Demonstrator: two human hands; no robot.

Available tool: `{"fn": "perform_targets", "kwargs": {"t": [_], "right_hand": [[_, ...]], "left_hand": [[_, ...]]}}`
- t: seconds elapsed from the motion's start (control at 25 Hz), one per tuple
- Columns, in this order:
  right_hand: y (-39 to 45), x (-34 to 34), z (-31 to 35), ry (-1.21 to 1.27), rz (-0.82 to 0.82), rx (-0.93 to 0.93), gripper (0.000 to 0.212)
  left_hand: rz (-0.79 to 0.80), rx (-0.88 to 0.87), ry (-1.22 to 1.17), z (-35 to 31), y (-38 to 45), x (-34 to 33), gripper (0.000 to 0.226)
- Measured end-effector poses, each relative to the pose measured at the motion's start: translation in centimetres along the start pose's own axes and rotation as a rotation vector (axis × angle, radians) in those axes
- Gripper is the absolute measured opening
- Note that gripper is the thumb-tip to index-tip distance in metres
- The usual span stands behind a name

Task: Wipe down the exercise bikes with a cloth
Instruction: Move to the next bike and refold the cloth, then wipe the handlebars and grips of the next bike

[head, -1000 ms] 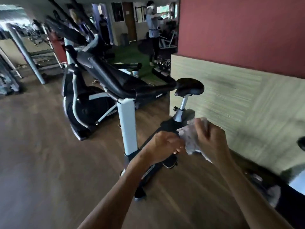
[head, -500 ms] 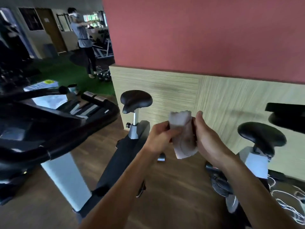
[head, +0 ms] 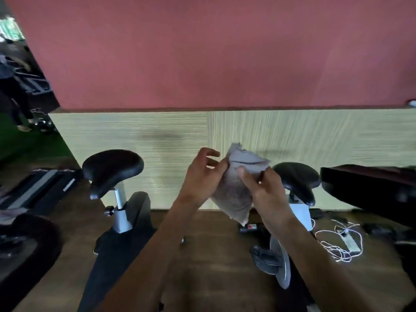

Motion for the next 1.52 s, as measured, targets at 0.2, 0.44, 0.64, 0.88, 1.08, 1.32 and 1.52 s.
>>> {"fn": "perform_targets", "kwargs": {"t": [0.2, 0.44, 0.64, 0.88, 1.08, 1.32, 1.52], "right_hand": [[8.1, 0.2, -1.2, 0.096, -0.172, -0.033, 0.021], [14.3, 3.1, -0.7, -0.021, -0.349, -0.043, 0.018], [17.0, 6.8, -2.0, -0.241, -0.713, 0.026, 0.04], [18.8, 10.9, -3.1, -0.264, -0.959, -0.016, 0.025], [18.9, 13.8, -1.2, -0.402, -1.349, 0.087, 0.017], [15.9, 12.8, 3.6, -0.7, -1.669, 0.073, 0.027], [8.5, 9.3, 8.9, -0.948, -1.766, -0.178, 0.07]], "left_hand": [[0.31, -0.16, -0.179, 0.1, 7.4, -3.8, 0.029], [0.401, -0.252, -0.323, -1.2, 16.7, -8.9, 0.04], [0.424, -0.29, -0.419, -2.4, 21.7, -14.7, 0.043], [0.798, -0.205, -0.436, -4.0, 25.2, -23.1, 0.055], [1.106, -0.273, -0.428, -7.6, 26.1, -29.0, 0.045], [1.497, -0.452, -0.549, -12.4, 20.9, -29.7, 0.035], [1.758, -0.461, -0.696, -15.7, 11.8, -30.1, 0.054]]}}
Point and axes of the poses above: each hand's wrist, its own y-axis towards the middle knuckle, its own x-axis out of the back of the hand, z = x × y, the point moved 4 cm from there along y, towards the middle knuckle, and after that the axes turned 2 degrees about -y, right-handed, at the moved point
